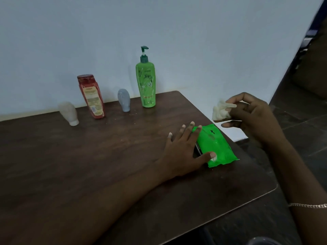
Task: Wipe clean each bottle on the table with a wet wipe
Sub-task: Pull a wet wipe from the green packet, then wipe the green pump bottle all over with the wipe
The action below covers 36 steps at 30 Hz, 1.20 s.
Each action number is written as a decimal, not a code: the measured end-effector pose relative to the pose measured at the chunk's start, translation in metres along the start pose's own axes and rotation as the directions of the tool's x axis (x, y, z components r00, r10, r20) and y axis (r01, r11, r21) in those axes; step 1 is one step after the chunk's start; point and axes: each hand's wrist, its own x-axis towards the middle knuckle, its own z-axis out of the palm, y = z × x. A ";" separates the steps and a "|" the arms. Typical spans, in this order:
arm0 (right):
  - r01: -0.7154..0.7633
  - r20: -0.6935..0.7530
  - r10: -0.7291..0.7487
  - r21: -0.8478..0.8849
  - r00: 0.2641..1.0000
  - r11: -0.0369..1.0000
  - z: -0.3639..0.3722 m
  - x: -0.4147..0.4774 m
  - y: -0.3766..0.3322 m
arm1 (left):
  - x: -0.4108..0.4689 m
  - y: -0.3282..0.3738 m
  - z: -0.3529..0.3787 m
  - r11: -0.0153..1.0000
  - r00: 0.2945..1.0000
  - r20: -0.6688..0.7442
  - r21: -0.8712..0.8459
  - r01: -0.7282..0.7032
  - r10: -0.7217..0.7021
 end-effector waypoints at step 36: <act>-0.362 -0.132 0.405 0.261 0.905 0.895 0.163 0.167 0.060 | 0.200 -0.188 -0.210 0.896 0.918 -0.264 -0.409 0.172 -0.296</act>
